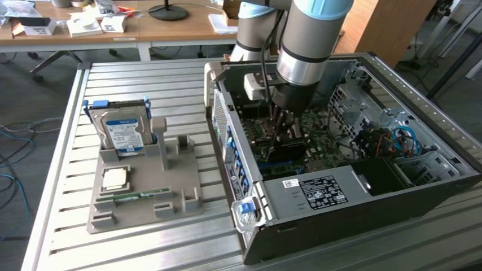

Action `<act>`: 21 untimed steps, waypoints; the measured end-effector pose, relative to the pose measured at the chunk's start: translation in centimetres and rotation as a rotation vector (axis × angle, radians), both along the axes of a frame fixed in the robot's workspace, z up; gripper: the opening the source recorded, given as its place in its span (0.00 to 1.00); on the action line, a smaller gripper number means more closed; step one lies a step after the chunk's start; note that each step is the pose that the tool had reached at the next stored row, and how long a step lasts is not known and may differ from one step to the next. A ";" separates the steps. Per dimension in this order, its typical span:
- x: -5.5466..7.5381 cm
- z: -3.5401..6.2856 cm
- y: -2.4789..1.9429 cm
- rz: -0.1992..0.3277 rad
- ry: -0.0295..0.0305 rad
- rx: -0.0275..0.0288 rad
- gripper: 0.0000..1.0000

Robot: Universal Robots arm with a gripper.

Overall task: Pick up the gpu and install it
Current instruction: 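Press down on the gpu until it lock into place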

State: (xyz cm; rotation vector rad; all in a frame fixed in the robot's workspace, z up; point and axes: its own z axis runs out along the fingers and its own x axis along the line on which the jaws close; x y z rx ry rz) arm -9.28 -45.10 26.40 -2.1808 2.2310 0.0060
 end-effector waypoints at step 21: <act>-0.2 -0.34 0.00 0.000 0.0001 0.0000 0.11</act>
